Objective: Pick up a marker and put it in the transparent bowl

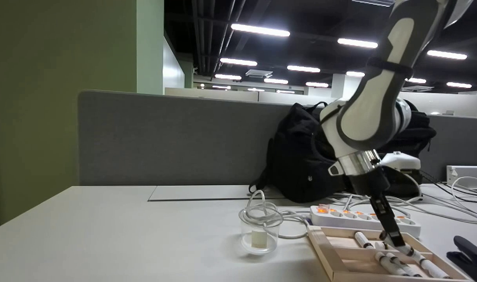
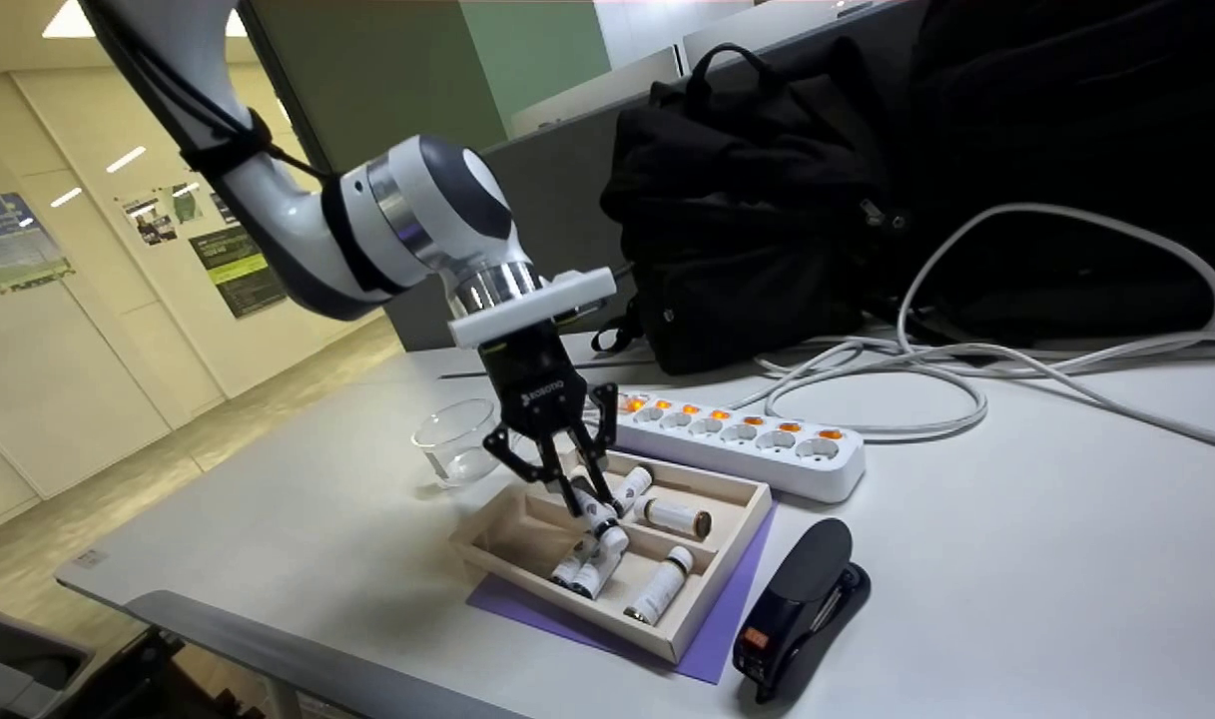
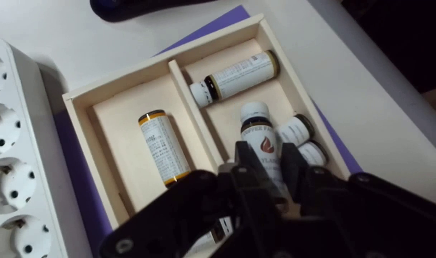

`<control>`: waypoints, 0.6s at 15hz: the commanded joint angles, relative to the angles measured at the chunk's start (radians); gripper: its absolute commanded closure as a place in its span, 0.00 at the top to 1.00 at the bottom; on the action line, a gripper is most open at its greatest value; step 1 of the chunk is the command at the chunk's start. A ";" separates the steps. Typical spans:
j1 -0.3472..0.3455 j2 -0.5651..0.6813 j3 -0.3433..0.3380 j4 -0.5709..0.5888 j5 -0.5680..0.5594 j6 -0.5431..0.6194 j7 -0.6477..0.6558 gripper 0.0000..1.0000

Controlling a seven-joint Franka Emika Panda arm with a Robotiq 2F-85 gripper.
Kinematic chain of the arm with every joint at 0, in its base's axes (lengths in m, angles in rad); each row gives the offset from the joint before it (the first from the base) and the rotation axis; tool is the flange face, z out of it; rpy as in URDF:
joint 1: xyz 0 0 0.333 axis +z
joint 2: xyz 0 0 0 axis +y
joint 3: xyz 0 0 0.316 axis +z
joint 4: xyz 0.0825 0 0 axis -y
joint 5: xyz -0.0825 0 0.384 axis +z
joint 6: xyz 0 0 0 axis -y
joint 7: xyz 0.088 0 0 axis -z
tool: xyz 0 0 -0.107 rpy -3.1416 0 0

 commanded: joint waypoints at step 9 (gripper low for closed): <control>0.059 -0.204 0.093 0.060 0.392 0.225 -0.008 0.07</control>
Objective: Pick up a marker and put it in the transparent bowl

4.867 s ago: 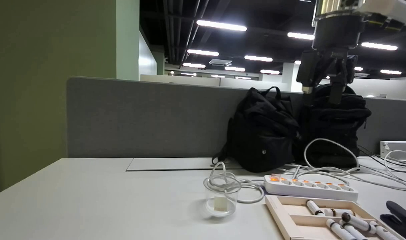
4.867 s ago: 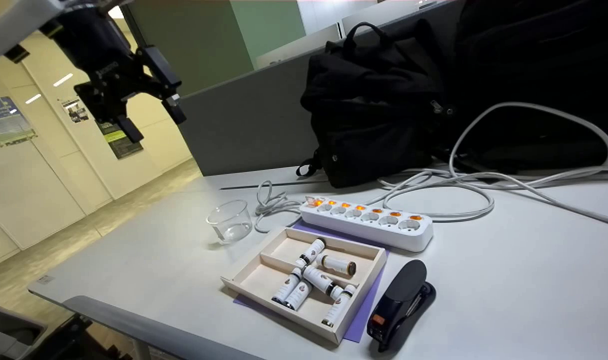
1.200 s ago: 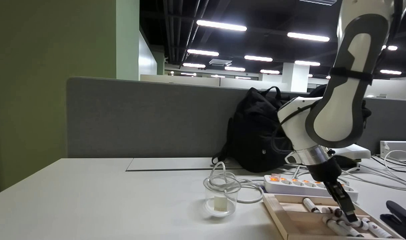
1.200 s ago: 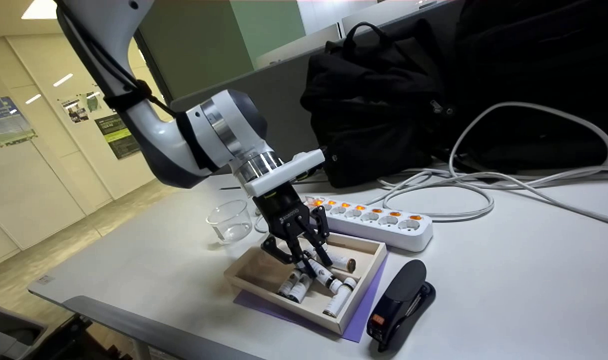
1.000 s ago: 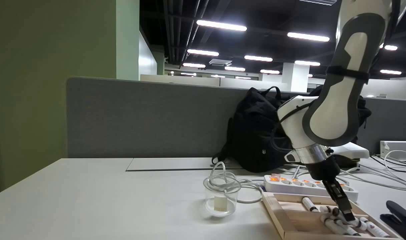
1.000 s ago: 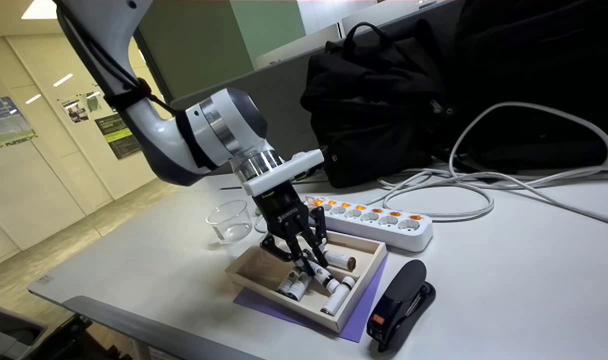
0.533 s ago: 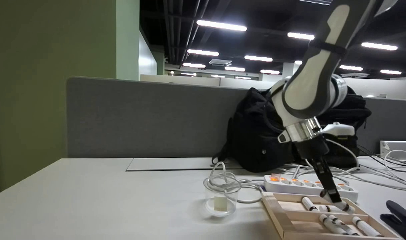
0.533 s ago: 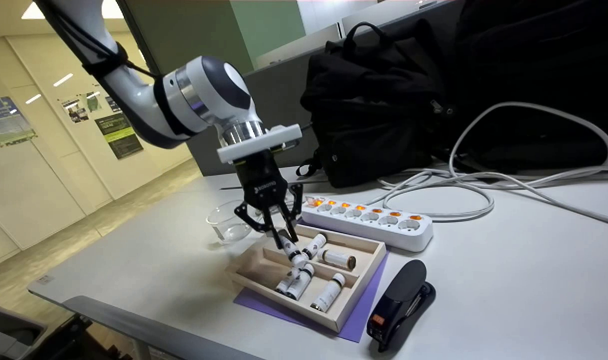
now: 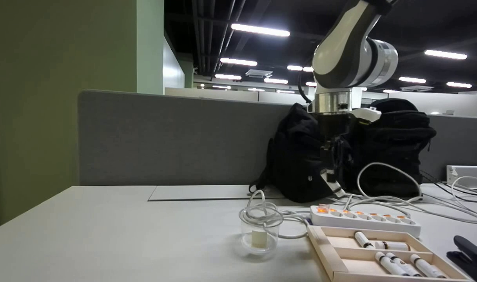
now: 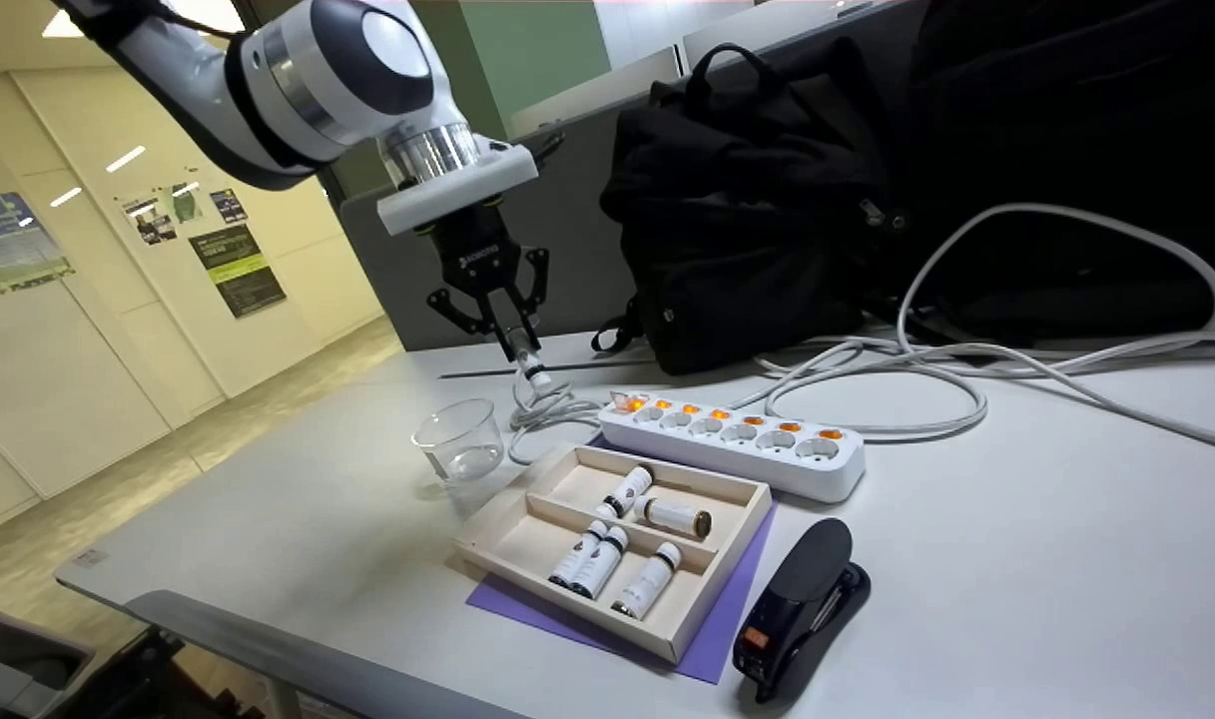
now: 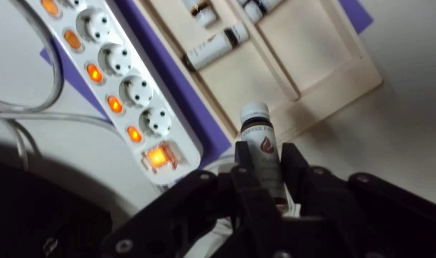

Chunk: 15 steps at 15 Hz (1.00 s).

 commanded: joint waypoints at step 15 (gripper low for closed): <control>0.075 0.344 0.136 0.236 0.117 0.193 -0.005 0.42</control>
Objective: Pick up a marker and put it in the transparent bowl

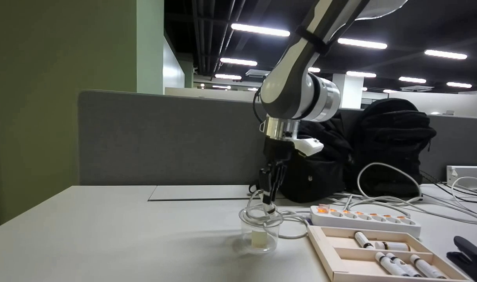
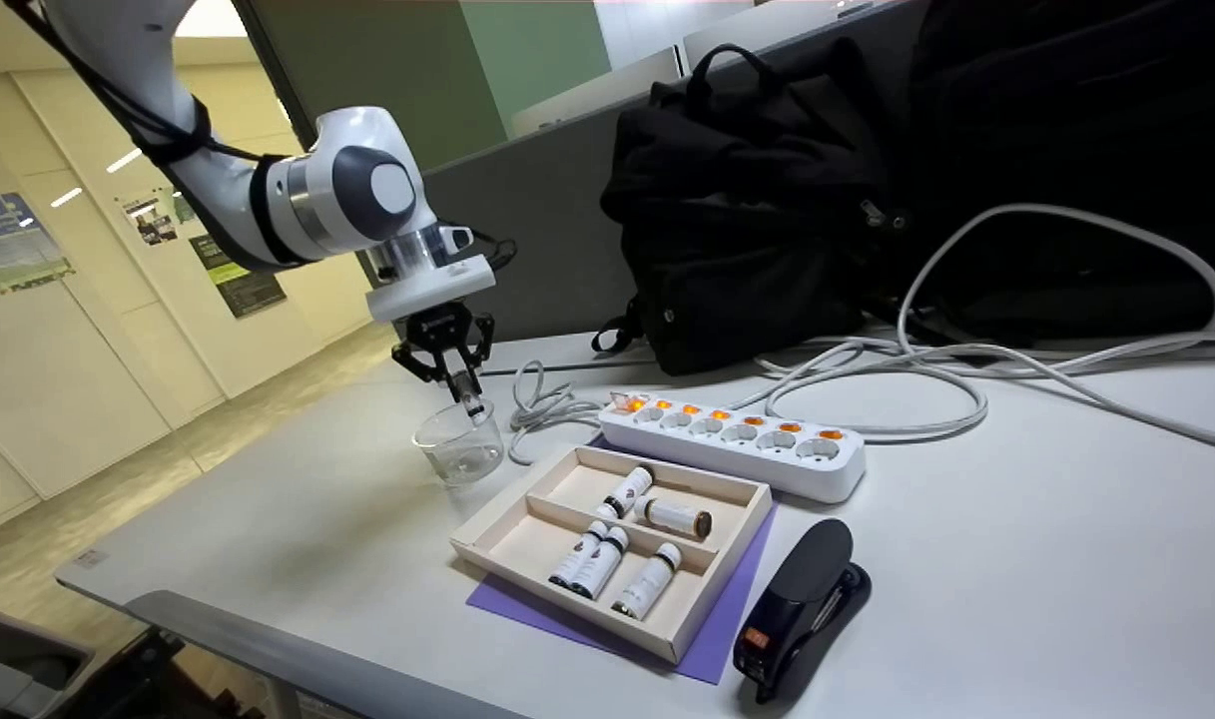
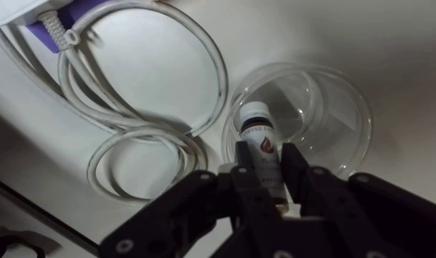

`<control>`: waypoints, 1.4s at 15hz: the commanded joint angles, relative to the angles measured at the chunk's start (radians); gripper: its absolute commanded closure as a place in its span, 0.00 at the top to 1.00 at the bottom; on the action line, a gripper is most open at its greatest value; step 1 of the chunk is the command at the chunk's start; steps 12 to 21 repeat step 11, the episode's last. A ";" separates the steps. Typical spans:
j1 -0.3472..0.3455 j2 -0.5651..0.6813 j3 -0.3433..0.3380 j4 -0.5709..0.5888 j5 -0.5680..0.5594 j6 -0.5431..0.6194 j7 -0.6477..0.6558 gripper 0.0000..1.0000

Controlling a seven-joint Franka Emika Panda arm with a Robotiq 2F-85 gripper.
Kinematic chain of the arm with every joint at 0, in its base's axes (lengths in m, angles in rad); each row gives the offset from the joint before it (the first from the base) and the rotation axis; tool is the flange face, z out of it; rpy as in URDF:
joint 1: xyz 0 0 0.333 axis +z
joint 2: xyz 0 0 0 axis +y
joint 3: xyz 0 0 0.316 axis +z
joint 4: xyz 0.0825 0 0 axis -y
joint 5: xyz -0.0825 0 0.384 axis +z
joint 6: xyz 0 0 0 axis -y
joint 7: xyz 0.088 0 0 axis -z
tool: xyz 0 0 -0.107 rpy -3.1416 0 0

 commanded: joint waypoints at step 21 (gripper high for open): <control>-0.033 0.034 0.049 0.055 -0.004 0.006 -0.004 0.95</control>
